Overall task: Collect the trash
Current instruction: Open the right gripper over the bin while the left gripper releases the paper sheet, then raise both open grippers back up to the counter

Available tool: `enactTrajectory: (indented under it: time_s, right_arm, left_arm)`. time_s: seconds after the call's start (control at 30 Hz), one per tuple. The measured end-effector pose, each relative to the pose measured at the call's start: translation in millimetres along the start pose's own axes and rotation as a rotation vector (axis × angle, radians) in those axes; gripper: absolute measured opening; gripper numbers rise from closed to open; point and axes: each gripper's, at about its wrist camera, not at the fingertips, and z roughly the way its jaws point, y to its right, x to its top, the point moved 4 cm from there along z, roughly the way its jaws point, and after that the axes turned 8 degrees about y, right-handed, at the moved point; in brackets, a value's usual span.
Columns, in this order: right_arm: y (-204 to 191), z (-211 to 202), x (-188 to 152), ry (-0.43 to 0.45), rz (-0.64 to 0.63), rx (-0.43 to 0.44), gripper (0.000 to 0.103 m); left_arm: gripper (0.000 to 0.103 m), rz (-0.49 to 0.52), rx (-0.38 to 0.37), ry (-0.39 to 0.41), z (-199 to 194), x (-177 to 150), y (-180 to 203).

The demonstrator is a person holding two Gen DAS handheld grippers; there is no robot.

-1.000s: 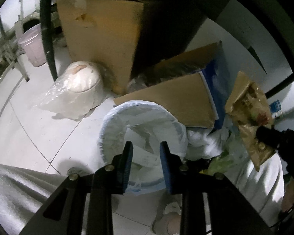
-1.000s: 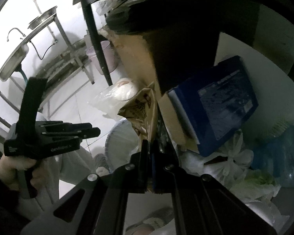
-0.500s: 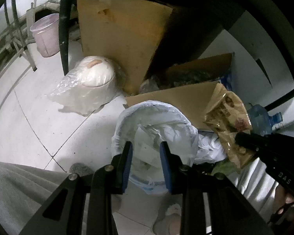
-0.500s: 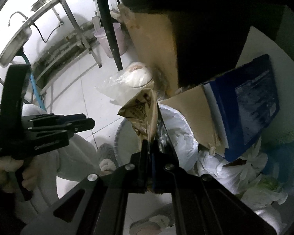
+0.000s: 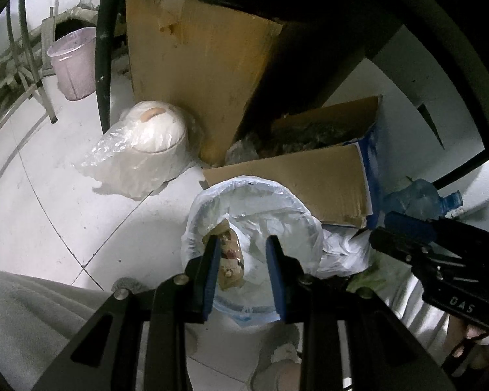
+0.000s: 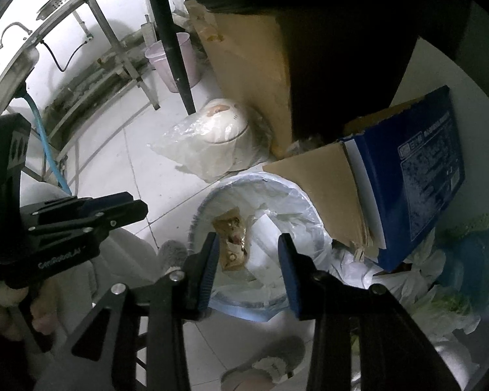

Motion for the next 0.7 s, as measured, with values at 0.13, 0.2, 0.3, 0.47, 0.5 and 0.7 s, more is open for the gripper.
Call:
enactTrajectory:
  time_s: [0.13,0.2,0.3,0.47,0.5,0.7]
  right_arm:
    - [2.4,-9.8,-2.4,0.019,-0.001,-0.001,0.035]
    - [2.7,-18.0,-2.9,0.032,0.001,-0.002,0.035]
    - [2.8,-30.3,-3.6,0.052,0.000,-0.005,0.035]
    - [3.0,-52.2,-6.2,0.088,-0.001,-0.008,0.035]
    - [2.8,-57.0,-6.4,0.096,-0.002,-0.009,0.035]
    - [1.8,-85.7,-11.5,0.143,-0.006,-0.011,0.035]
  left_arm:
    - [0.028,0.013,0.005,0.008,-5.2,-1.1,3.8]
    - [0.028,0.027,0.007,0.021,-11.5,-0.2,7.6]
    - [0.028,0.045,0.011,0.041,-20.7,1.8,13.4]
    - [0.028,0.086,0.017,0.075,-36.6,3.8,23.9]
    - [0.028,0.094,0.018,0.082,-39.7,4.0,25.9]
    - [0.028,0.117,0.018,0.119,-60.5,3.9,39.1]
